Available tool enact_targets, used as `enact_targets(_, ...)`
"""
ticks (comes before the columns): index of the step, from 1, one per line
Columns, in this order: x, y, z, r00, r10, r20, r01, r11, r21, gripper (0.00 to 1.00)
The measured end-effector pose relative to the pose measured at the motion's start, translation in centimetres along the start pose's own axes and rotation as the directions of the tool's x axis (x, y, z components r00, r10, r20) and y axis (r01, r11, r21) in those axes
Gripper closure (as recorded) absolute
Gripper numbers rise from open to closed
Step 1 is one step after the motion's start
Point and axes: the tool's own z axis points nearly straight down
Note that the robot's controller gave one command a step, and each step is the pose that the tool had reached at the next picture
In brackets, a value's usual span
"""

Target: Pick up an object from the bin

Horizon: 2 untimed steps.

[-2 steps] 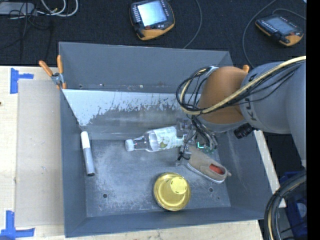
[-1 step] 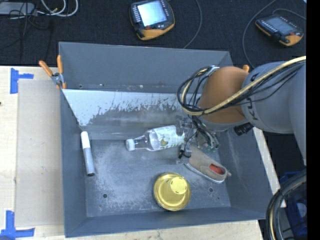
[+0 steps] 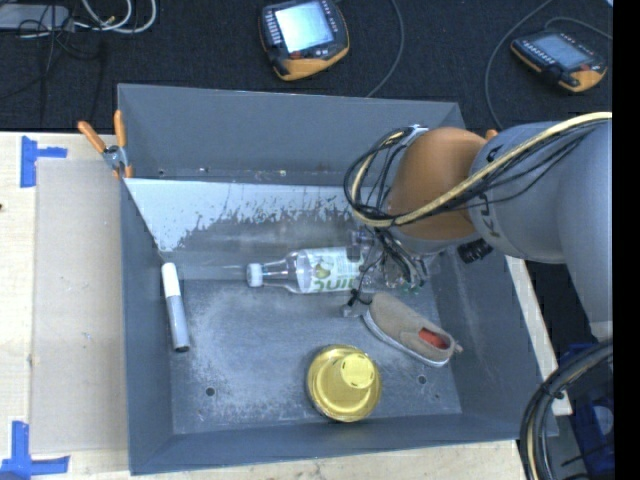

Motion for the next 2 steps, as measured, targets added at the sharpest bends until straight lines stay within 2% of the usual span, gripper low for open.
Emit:
enact_targets(1, -0.2, 0.0, -0.3, 1.000, 0.000, 0.005, 0.000, 1.000, 0.001, 1.00)
enact_targets(2, 1.0, 3.8, -11.9, 1.000, -0.001, 0.013, 0.001, 1.000, -0.001, 1.00)
